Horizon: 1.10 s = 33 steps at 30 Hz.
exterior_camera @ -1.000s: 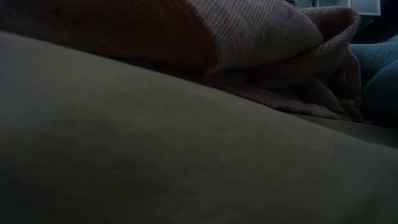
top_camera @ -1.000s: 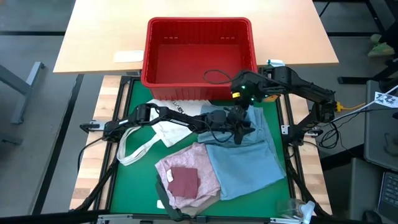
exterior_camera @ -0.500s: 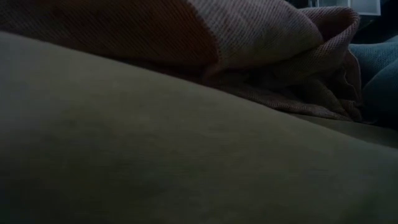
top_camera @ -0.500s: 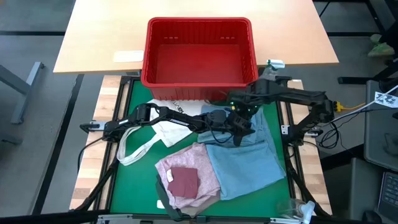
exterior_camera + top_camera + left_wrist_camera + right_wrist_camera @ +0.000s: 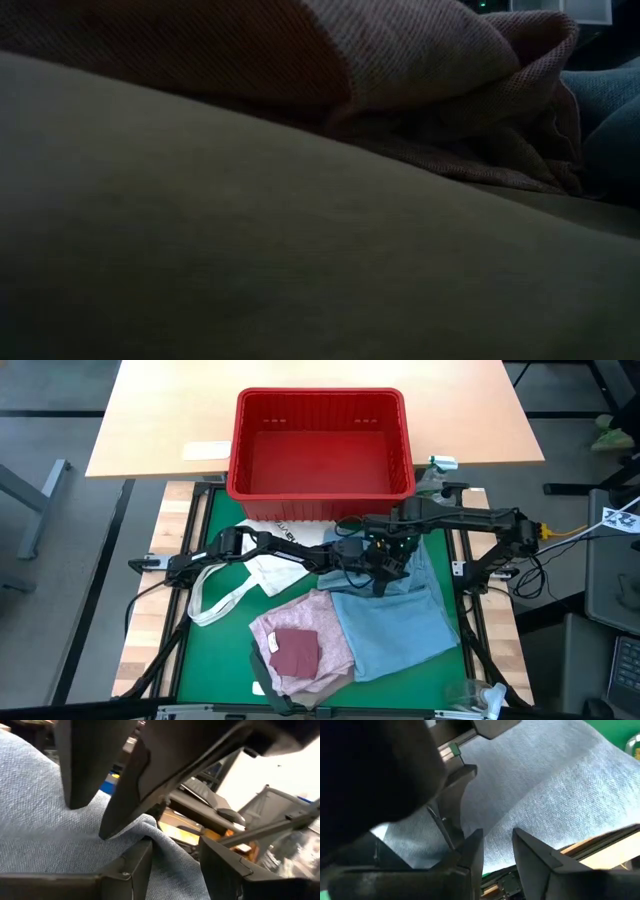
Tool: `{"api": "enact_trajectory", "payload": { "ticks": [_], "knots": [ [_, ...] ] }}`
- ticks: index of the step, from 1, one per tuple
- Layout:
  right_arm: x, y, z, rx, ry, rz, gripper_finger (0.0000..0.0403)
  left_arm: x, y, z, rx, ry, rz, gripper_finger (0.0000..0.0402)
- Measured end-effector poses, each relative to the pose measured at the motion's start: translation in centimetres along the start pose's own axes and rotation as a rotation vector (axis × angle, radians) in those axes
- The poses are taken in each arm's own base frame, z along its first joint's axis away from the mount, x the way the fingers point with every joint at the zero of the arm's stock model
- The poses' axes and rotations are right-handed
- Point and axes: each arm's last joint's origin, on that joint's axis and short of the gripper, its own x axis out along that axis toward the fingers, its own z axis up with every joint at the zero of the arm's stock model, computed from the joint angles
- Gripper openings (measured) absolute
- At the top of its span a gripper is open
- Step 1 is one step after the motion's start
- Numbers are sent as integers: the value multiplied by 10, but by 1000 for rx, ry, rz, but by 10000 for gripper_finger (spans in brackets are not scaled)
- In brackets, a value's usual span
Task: Fold laundry
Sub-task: Fold the blue jeans
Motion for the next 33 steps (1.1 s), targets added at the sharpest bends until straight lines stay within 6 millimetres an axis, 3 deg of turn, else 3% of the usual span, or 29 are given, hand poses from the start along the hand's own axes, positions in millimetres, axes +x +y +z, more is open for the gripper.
{"api": "enact_trajectory", "payload": {
  "ticks": [7, 13, 24, 33],
  "knots": [
    [-3, 0, -4, -1, 9, 60, 106, 0, -2, -4, 8, 59, -35, 137],
    [-17, -7, -18, 5, -52, 87, 106, 1, -3, -2, 41, 58, -37, 134],
    [-51, -32, -58, 108, -290, -6, 106, 1, -4, 1, 59, 25, -42, 134],
    [-69, -45, -81, 153, -521, 21, 106, 0, -5, 5, 69, -6, -33, 133]
  ]
}}
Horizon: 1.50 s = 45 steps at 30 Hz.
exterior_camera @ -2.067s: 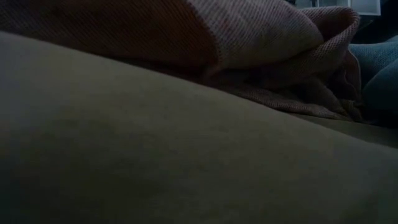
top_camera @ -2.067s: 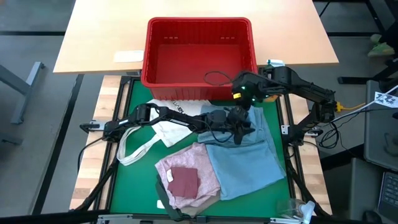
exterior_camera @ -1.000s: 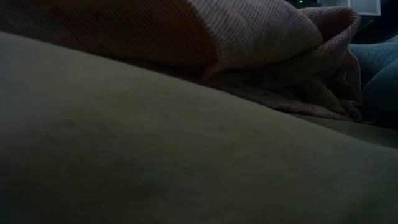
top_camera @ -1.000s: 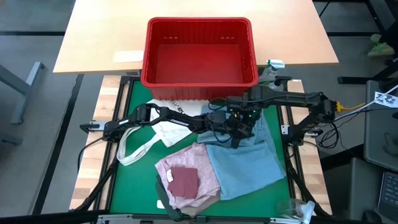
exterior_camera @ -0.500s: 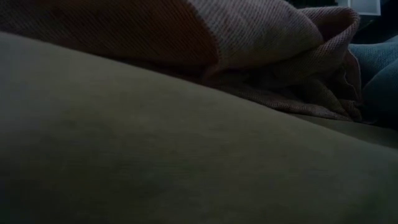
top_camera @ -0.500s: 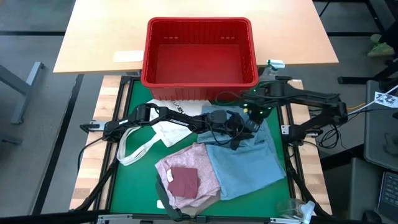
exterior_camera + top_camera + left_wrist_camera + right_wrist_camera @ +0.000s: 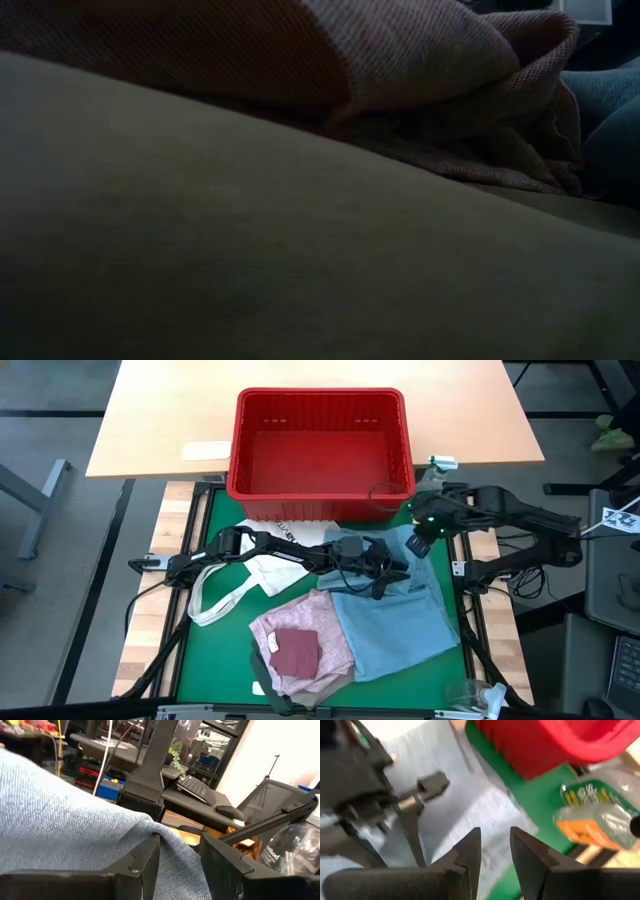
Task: Fold laundry
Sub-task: Fold the blue jeans
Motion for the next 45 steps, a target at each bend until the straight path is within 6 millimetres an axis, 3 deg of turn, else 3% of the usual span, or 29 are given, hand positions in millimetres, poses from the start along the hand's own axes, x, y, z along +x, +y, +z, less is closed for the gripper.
{"api": "enact_trajectory", "payload": {
  "ticks": [3, 8, 14, 18, 24, 32, 41, 45],
  "knots": [
    [4, 1, -2, 33, -82, 73, 106, 0, 0, 1, 38, -9, 8, 133],
    [30, 12, -6, 38, -74, 202, 106, 0, -2, 0, 42, -5, 0, 143],
    [68, 18, -19, 22, 20, 207, 106, 1, -8, -2, 41, -2, -13, 200],
    [81, 15, -33, 58, 124, 152, 106, 2, -14, -4, 81, -4, -30, 235],
    [83, 6, -51, 98, 287, 28, 106, 1, -29, 10, 215, -54, -73, 240],
    [80, 1, -56, 145, 331, -37, 106, -5, -36, 28, 203, -23, -66, 226],
    [74, 27, -67, 52, 322, 69, 106, -33, -24, 63, 239, 311, 31, 205],
    [70, 34, -72, 121, 248, -25, 106, -45, -23, 67, 264, 431, 48, 197]
  ]
}}
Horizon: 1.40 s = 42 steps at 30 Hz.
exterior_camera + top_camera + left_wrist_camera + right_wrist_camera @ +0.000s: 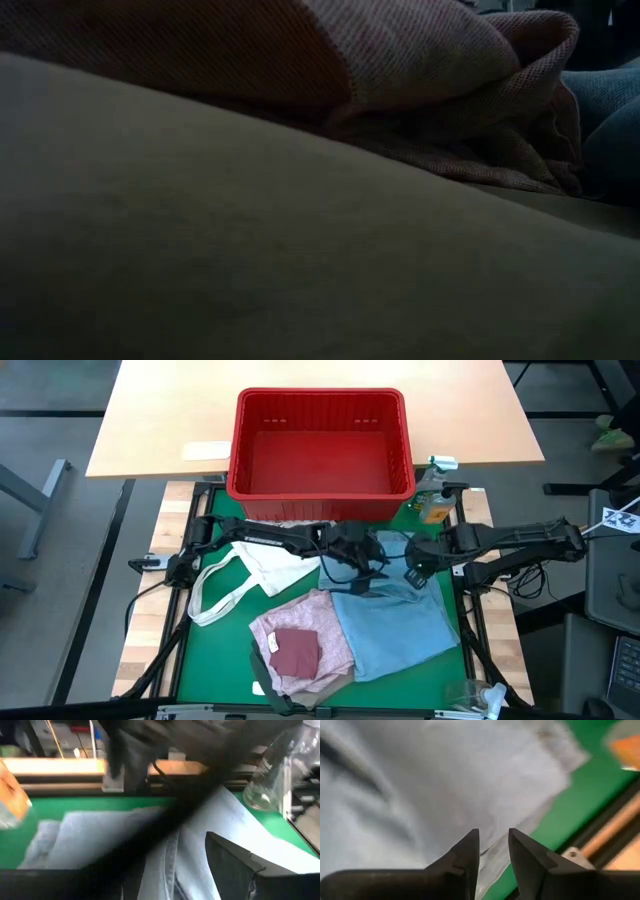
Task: Fold laundry
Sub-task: Fold the blue jeans
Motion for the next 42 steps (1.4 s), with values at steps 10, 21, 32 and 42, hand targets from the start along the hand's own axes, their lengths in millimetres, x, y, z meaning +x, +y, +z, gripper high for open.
{"api": "enact_trajectory", "payload": {
  "ticks": [10, 21, 32, 42],
  "knots": [
    [-2, -16, -8, 168, 72, -129, 106, 0, -9, -19, -34, 192, -20, 195],
    [30, -51, -22, 355, 56, -19, 106, 3, -24, -19, 12, 194, -26, 195],
    [38, -56, -19, 412, 33, -4, 106, 4, -27, -19, 18, 195, -8, 195],
    [41, -52, -16, 414, 73, 24, 106, 4, -28, -19, 20, 197, -5, 195]
  ]
}}
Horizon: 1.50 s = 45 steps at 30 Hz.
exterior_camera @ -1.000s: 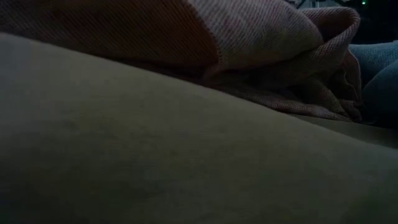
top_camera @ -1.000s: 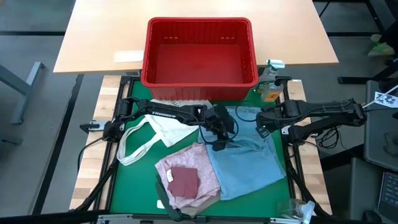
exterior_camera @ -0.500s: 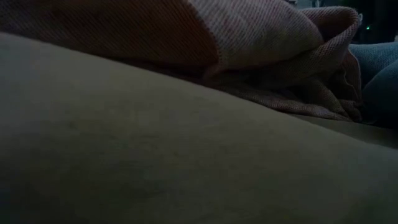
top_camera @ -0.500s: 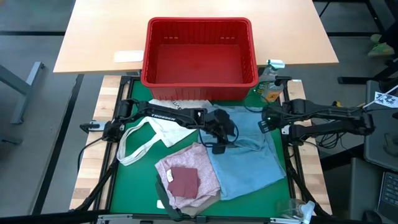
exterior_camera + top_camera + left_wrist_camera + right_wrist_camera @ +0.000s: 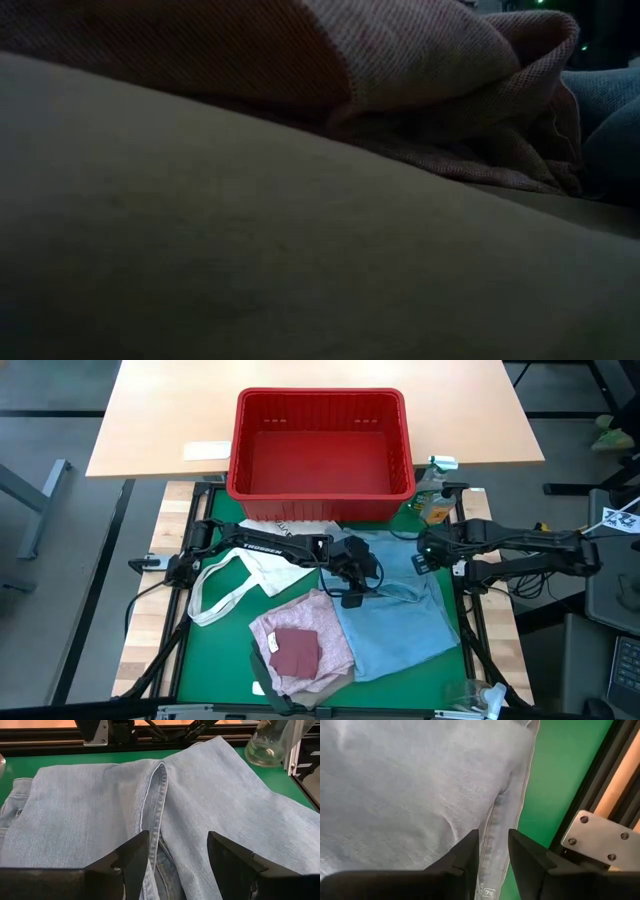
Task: Fold laundry
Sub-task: Fold the blue jeans
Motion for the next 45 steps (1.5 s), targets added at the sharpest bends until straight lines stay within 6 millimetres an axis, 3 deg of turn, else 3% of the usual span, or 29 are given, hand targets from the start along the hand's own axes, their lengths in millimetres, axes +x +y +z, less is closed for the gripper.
{"api": "enact_trajectory", "payload": {
  "ticks": [23, 36, 45],
  "knots": [
    [11, 8, 3, -7, 51, -96, 109, 1, -2, 0, 4, 3, 38, 195],
    [25, 18, 9, -40, 75, -172, 240, 1, -2, 0, 3, 4, 39, 195],
    [30, 17, 24, 49, 29, -126, 253, 1, -2, 0, -1, 3, 39, 195]
  ]
}}
